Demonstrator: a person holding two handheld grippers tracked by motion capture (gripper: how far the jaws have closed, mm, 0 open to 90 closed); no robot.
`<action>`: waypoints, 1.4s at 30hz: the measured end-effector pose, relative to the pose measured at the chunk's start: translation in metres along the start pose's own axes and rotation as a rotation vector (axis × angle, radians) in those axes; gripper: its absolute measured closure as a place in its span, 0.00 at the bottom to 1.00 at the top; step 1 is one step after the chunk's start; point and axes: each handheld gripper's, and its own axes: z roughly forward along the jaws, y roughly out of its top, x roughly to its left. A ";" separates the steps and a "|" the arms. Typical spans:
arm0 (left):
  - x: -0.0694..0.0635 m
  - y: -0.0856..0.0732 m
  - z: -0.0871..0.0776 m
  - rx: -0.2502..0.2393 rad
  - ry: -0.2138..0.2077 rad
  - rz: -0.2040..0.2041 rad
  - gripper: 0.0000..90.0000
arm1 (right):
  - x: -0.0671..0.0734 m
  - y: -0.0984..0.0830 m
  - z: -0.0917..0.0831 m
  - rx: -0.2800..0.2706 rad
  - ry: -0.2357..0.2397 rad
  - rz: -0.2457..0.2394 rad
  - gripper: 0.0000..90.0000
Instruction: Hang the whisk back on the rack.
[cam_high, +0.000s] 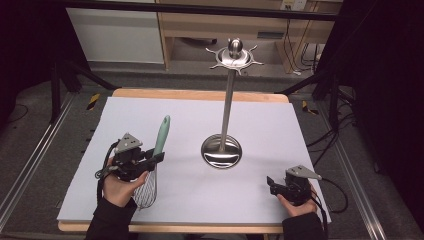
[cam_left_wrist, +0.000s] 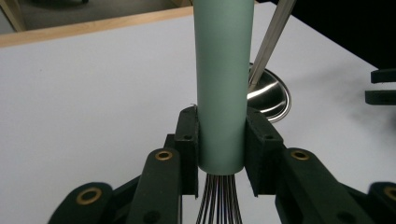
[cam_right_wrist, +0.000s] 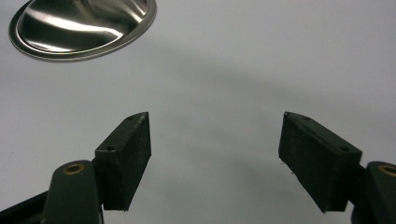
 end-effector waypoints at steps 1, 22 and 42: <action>-0.001 0.001 -0.001 -0.009 -0.002 0.002 0.76 | 0.000 0.000 0.000 -0.004 0.001 -0.009 0.28; -0.006 0.034 -0.012 -0.170 -0.053 0.027 0.76 | 0.000 0.002 0.000 -0.008 -0.005 0.004 0.28; -0.022 0.070 -0.004 -0.246 -0.116 0.055 0.76 | 0.000 0.003 0.001 -0.013 -0.003 0.001 0.28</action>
